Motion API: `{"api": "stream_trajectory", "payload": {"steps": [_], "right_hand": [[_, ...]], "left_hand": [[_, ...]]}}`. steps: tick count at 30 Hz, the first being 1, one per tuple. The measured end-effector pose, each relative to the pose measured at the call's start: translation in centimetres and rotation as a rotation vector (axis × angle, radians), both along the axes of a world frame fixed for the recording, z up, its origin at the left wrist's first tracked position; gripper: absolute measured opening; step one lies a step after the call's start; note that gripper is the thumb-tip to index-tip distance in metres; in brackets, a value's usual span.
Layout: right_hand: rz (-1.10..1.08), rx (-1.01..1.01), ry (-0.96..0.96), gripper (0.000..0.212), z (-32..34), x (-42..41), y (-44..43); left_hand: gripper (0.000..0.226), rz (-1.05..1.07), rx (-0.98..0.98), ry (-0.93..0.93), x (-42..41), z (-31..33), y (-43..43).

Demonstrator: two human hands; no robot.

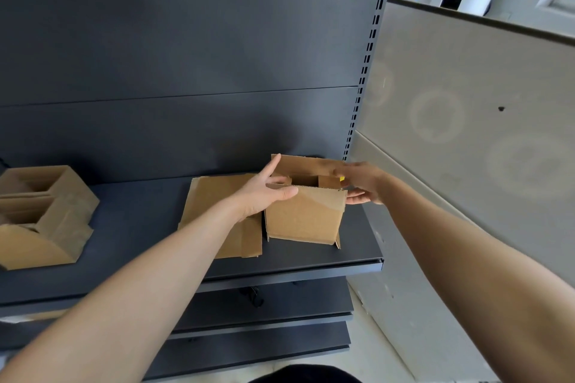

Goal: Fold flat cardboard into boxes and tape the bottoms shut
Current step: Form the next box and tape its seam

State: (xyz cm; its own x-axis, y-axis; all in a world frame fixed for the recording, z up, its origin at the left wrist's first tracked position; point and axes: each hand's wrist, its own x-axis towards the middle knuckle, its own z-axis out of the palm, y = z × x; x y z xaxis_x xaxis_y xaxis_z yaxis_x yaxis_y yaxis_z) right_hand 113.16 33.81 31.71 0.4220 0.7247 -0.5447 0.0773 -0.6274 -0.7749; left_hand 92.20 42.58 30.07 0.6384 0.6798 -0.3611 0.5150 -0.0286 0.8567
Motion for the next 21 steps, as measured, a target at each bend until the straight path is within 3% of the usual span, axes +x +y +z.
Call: {"api": "stream_trajectory", "payload": {"steps": [5, 11, 18, 21], "right_hand": [[0.017, -0.022, 0.082, 0.057, 1.2, -0.2, -0.1], [-0.026, -0.031, 0.013, 0.049, 0.5, -0.7, 0.5], [0.021, -0.015, -0.039, 0.031, 0.0, -0.6, 0.6], [0.053, -0.014, -0.094, 0.039, -0.8, -0.9, 0.6]], "left_hand": [[0.086, 0.053, 0.104, -0.025, 0.5, -0.8, -0.4], [0.096, 0.129, 0.186, 0.026, 0.9, -1.4, -0.2], [0.048, 0.102, 0.202, -0.004, 0.1, -1.2, 0.5], [0.038, 0.075, 0.178, 0.016, 0.0, -1.4, 0.8]]}}
